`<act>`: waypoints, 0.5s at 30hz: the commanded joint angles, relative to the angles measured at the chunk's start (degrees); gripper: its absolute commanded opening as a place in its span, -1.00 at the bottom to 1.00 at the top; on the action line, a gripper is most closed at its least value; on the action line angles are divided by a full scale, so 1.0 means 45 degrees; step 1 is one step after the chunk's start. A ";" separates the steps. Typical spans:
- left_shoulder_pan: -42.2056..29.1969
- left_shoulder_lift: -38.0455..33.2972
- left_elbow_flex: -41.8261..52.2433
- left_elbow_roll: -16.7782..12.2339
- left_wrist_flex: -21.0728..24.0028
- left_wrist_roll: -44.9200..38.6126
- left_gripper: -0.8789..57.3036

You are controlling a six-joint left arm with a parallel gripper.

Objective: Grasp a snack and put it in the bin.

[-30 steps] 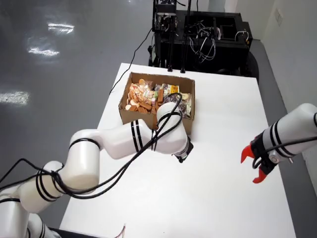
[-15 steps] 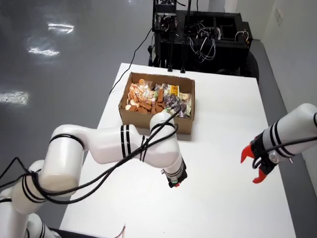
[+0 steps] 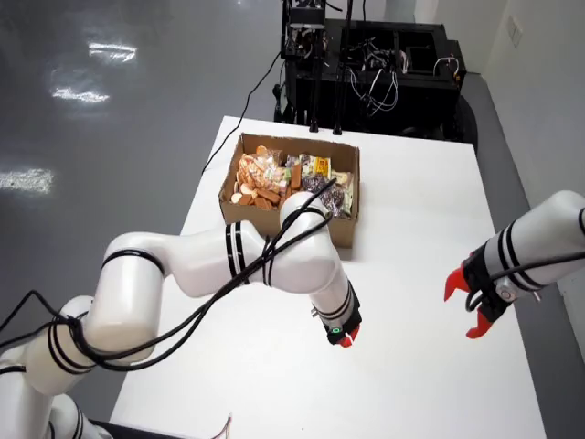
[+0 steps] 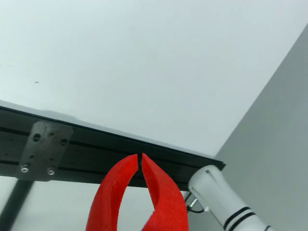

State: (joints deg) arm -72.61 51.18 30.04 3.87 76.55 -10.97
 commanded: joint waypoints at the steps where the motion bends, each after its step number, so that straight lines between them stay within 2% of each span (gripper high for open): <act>1: 0.0123 0.0304 -0.0560 -0.0072 0.0004 -0.0537 -0.95; 15: 0.0627 0.1008 -0.1794 -0.0093 -0.0007 -0.1138 -0.97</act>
State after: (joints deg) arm -70.38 54.70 23.69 3.26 76.53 -16.01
